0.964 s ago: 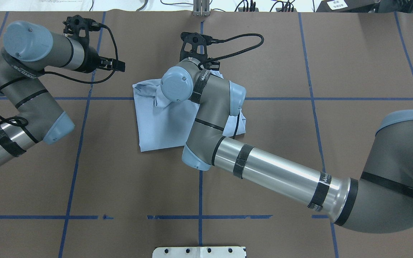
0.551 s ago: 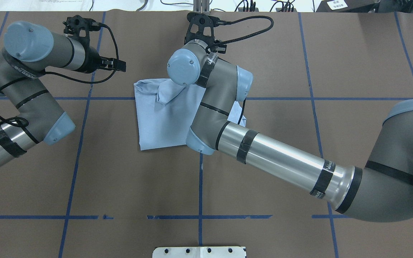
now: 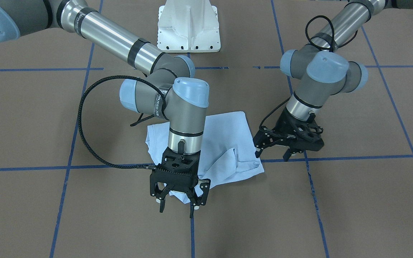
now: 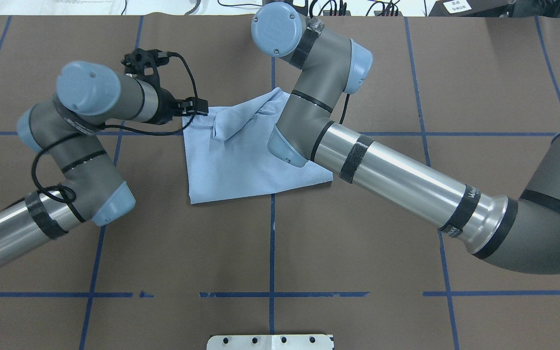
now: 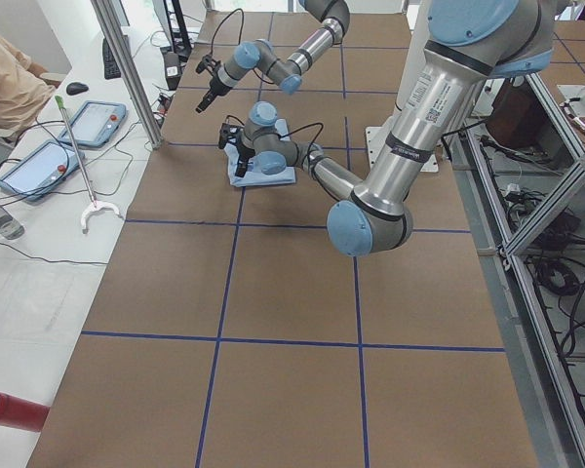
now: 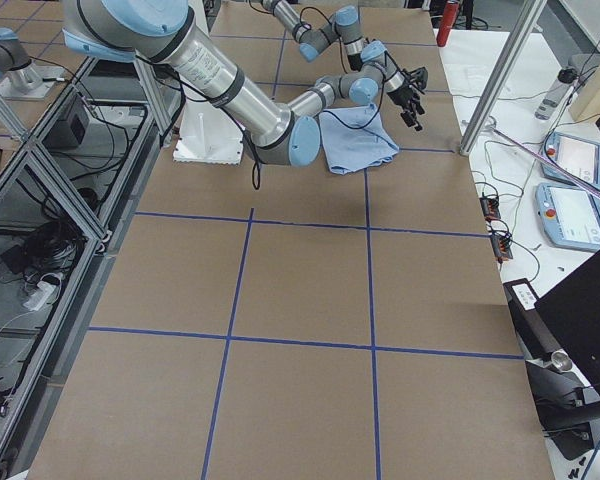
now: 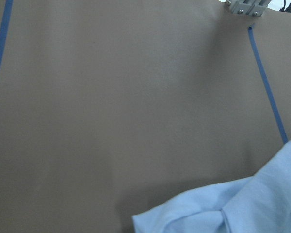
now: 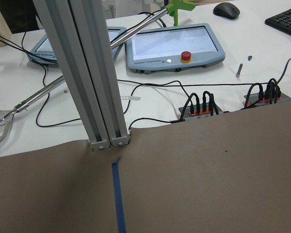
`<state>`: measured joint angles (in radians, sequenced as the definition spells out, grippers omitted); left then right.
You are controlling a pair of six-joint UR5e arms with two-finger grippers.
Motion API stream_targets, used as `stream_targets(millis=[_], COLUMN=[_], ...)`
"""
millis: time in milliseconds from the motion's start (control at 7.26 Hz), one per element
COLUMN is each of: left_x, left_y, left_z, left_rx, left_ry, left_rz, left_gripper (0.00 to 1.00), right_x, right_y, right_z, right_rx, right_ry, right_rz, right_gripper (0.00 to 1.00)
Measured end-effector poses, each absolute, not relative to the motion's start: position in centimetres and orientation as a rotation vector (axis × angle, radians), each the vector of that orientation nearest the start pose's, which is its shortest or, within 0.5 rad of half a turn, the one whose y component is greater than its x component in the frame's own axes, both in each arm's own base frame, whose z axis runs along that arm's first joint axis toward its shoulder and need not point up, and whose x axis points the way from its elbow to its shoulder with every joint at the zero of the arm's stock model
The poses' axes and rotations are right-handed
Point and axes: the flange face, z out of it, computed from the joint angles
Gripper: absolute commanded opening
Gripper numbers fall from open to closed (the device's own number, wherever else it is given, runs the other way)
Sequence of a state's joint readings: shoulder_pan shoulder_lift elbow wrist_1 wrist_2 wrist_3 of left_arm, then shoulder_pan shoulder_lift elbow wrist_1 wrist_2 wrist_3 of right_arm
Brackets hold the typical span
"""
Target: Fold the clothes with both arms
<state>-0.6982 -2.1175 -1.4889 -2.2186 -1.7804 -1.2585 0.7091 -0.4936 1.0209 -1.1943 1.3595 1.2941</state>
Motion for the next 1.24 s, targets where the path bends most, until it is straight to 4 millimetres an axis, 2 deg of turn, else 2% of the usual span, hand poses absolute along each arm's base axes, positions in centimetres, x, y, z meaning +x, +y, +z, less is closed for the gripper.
stream_targets(millis=[138, 275, 413, 689, 826, 964, 1102, 1239], left_x=[49.4, 51.0, 51.7, 52.6, 53.1, 53.3, 52.9, 51.7], left_y=[-51.8, -50.5, -50.0, -50.0, -50.2, -50.5, -51.1, -52.4], left_z=[29.8, 29.7, 29.9, 30.0, 30.0, 29.9, 29.9, 30.0], left_rx=[0.343, 0.326, 0.321, 0.318, 0.318, 0.32, 0.327, 0.35], left_ry=[1.078, 1.082, 1.081, 1.076, 1.073, 1.07, 1.067, 1.057], left_rz=[-0.285, -0.319, -0.338, -0.346, -0.346, -0.347, -0.351, -0.355], left_gripper=[0.57, 0.49, 0.39, 0.33, 0.04, 0.0, 0.0, 0.0], right_x=[-53.7, -53.3, -53.2, -53.1, -53.1, -53.1, -53.2, -53.2], right_y=[-67.1, -67.0, -66.9, -66.9, -66.8, -66.8, -66.8, -66.7], right_z=[15.3, 15.5, 15.7, 16.2, 16.6, 16.7, 16.8, 16.9], right_rx=[0.591, 0.586, 0.584, 0.581, 0.58, 0.579, 0.579, 0.578], right_ry=[-0.722, -0.728, -0.731, -0.727, -0.725, -0.723, -0.723, -0.723], right_rz=[0.487, 0.483, 0.482, 0.48, 0.48, 0.48, 0.48, 0.479], right_gripper=[1.0, 1.0, 1.0, 1.0, 1.0, 1.0, 1.0, 1.0])
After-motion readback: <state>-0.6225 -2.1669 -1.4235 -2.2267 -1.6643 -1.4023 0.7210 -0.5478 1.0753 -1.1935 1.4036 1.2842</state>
